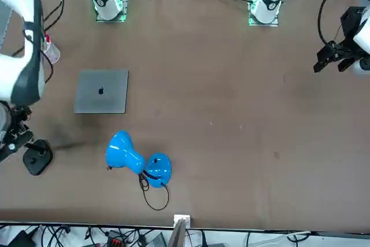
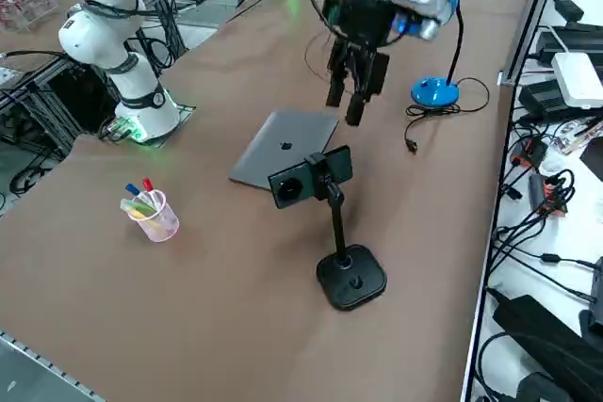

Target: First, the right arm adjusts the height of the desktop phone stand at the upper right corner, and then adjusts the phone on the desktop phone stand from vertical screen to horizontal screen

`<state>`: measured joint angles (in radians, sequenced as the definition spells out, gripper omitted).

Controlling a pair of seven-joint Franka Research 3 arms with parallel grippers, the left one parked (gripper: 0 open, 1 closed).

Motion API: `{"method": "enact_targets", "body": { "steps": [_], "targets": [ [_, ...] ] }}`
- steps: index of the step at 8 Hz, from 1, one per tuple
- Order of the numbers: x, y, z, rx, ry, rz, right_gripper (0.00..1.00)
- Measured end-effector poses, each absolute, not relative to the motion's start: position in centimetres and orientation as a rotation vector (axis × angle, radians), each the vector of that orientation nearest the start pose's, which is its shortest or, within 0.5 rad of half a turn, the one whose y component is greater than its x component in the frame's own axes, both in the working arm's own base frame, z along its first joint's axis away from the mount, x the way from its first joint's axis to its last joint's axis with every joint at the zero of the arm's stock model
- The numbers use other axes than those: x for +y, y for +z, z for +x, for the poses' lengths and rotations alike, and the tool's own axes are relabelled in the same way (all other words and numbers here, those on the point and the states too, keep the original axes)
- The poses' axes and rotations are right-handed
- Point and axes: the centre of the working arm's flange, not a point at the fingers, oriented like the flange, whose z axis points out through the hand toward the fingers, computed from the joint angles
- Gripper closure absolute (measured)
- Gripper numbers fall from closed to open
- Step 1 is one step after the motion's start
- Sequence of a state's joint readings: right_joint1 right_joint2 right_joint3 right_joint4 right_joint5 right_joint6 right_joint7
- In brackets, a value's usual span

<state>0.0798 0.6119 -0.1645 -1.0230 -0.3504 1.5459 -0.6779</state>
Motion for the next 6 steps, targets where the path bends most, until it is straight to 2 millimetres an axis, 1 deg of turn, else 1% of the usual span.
{"method": "enact_targets", "body": {
  "steps": [2, 3, 4, 6],
  "targets": [
    [-4.4, 53.8, 69.6, -0.61, 0.222, -3.322, 0.0],
    [-3.2, 55.3, 68.7, -0.441, 0.162, -3.271, 0.0],
    [-2.5, 56.5, 67.9, -0.363, 0.125, -3.223, 0.0],
    [-2.2, 58.1, 65.8, -0.282, 0.087, -3.177, 0.0]
  ]
}}
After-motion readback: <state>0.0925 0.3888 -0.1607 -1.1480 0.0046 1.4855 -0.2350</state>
